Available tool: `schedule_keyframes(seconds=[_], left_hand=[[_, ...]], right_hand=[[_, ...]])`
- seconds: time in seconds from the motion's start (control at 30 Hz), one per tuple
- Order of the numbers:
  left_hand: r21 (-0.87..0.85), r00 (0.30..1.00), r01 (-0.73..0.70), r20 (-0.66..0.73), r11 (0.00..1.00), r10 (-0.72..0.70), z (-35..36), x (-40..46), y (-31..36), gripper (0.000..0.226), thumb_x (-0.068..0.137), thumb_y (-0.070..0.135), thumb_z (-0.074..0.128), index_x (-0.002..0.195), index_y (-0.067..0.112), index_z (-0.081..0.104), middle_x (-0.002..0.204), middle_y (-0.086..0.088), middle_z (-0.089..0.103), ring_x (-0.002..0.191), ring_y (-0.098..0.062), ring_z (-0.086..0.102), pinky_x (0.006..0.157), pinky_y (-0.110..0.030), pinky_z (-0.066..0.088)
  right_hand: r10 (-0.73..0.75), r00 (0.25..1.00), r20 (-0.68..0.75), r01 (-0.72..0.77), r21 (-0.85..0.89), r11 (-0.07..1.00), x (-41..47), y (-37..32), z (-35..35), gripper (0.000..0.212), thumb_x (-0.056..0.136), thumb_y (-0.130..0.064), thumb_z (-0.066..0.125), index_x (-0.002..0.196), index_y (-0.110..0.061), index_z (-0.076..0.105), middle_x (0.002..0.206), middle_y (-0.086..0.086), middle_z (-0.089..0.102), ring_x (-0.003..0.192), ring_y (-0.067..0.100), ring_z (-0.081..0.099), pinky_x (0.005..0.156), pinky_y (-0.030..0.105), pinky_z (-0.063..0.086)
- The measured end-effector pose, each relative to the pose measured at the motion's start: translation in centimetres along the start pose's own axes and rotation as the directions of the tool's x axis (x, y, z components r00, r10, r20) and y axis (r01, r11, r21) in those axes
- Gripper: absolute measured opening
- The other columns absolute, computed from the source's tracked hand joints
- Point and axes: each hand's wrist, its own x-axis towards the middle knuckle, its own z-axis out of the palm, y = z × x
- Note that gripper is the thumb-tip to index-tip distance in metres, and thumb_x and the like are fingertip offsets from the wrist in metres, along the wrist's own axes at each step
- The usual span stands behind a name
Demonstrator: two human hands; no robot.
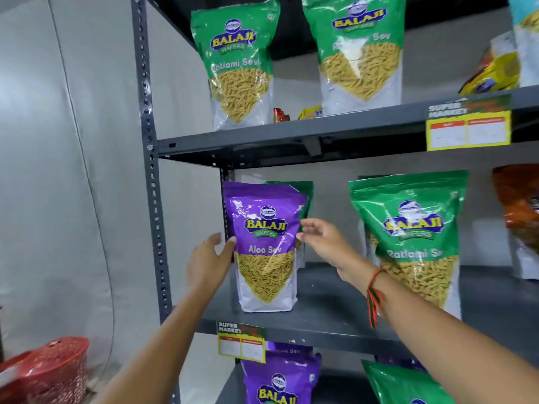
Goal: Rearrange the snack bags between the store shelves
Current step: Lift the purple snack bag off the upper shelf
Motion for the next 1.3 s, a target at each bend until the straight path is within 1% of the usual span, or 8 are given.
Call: schedule_keyframes(seconds=[0.2,0.3,0.4,0.6,0.77,0.9,1.1,1.3], left_hand=[[-0.154,0.997,0.022,0.079,0.988,-0.010,2.4,0.7,-2.2,0.037,0.092,0.045,0.053,0.107,0.017,0.070,0.100,0.001,0.075,0.092,-0.015,0.067,0.070,-0.026,0.045],[-0.127,1.000,-0.001,0.027,0.992,0.004,3.4,0.9,-2.3,0.031,0.095,0.039,0.051,0.093,0.016,0.071,0.079,0.002,0.071,0.077,-0.016,0.065,0.056,-0.021,0.038],[-0.109,1.000,0.008,-0.012,0.994,-0.010,3.7,0.7,-1.9,0.029,0.096,0.035,0.050,0.087,0.016,0.070,0.070,0.004,0.066,0.063,-0.008,0.058,0.050,-0.022,0.033],[-0.159,0.998,0.043,-0.049,0.986,-0.051,3.9,0.6,-1.8,0.026,0.095,0.033,0.052,0.088,0.016,0.070,0.076,-0.001,0.073,0.072,-0.021,0.065,0.062,-0.033,0.047],[-0.156,0.992,0.041,-0.113,0.987,-0.059,3.2,-1.2,-0.5,0.025,0.094,0.032,0.053,0.090,0.016,0.071,0.080,-0.005,0.074,0.076,-0.025,0.065,0.067,-0.032,0.044],[-0.159,0.984,0.029,-0.170,0.987,-0.056,2.6,-4.3,0.9,0.024,0.094,0.031,0.053,0.093,0.015,0.072,0.084,-0.005,0.074,0.077,-0.022,0.064,0.068,-0.030,0.040],[-0.335,0.964,-0.010,-0.254,0.942,-0.080,1.8,-10.1,2.9,0.018,0.091,0.031,0.054,0.084,0.022,0.067,0.077,-0.001,0.070,0.073,-0.021,0.066,0.074,-0.040,0.053],[-0.331,0.946,0.084,-0.270,0.940,-0.180,1.2,-17.5,3.8,0.020,0.091,0.030,0.056,0.084,0.017,0.069,0.078,0.001,0.069,0.069,-0.011,0.060,0.070,-0.030,0.047]], right_hand=[[0.082,0.995,-0.047,-0.078,0.077,0.994,1.7,2.9,2.8,0.039,0.088,-0.023,0.063,0.125,-0.011,0.058,0.115,0.005,0.069,0.103,0.018,0.065,0.095,0.034,0.049],[0.135,0.989,-0.057,-0.126,0.137,0.982,2.6,3.3,3.2,0.027,0.090,-0.018,0.060,0.114,-0.007,0.062,0.102,0.008,0.070,0.085,0.016,0.064,0.071,0.022,0.050],[0.137,0.989,-0.061,-0.125,0.167,0.978,2.7,4.1,3.6,0.011,0.088,-0.015,0.062,0.087,-0.008,0.070,0.087,0.009,0.067,0.077,0.017,0.058,0.069,0.025,0.045],[0.133,0.983,-0.125,-0.097,0.258,0.961,2.2,4.1,3.6,0.016,0.081,-0.015,0.071,0.066,-0.012,0.069,0.076,0.009,0.067,0.067,0.016,0.055,0.065,0.028,0.045],[0.106,0.983,-0.149,-0.064,0.263,0.963,0.1,3.4,2.6,0.019,0.079,-0.016,0.073,0.060,-0.016,0.071,0.065,-0.002,0.070,0.059,0.009,0.057,0.064,0.025,0.046],[0.072,0.988,-0.134,-0.032,0.283,0.959,-3.0,2.1,0.9,0.011,0.078,-0.015,0.074,0.068,-0.012,0.074,0.069,0.002,0.071,0.064,0.011,0.060,0.069,0.025,0.048],[0.021,0.998,-0.055,-0.004,0.293,0.956,-9.1,-0.2,-2.4,0.008,0.081,-0.016,0.073,0.073,-0.013,0.074,0.071,-0.001,0.071,0.067,0.008,0.063,0.070,0.021,0.051],[0.049,0.998,-0.025,-0.040,0.273,0.961,-15.3,0.0,-4.4,0.011,0.080,-0.012,0.072,0.083,-0.001,0.073,0.074,0.004,0.070,0.065,0.007,0.061,0.065,0.017,0.050]])
